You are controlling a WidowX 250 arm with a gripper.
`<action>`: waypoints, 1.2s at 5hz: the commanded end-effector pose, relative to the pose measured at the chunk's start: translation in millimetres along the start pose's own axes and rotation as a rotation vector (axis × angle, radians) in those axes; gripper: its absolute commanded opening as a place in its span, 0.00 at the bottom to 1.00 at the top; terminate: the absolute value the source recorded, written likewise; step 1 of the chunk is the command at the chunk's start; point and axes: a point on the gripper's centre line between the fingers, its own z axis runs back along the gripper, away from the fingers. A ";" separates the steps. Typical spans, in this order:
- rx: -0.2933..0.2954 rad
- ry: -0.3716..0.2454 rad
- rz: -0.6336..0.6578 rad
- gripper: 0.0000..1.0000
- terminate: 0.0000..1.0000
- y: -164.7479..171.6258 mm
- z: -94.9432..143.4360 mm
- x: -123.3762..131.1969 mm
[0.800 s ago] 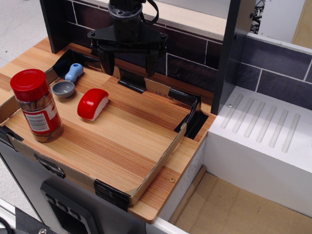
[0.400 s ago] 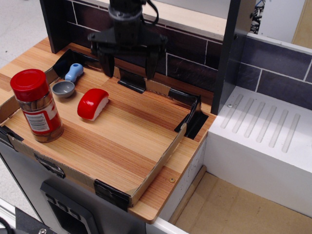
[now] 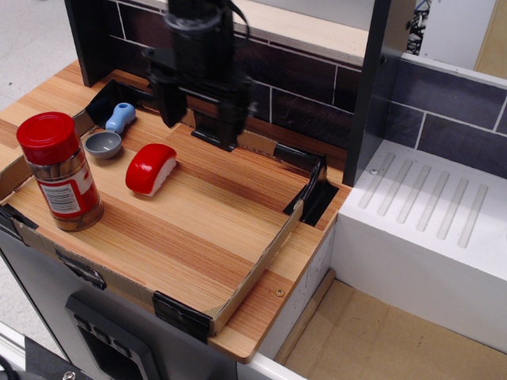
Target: Topple basil bottle
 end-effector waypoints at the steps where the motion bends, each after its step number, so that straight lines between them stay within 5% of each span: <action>1: -0.027 -0.078 -0.467 1.00 0.00 22.1 24.8 -15.0; 3: -0.074 -0.038 -0.969 1.00 0.00 44.8 28.9 -29.3; 6: 0.033 0.000 -1.049 1.00 0.00 70.5 39.9 -55.5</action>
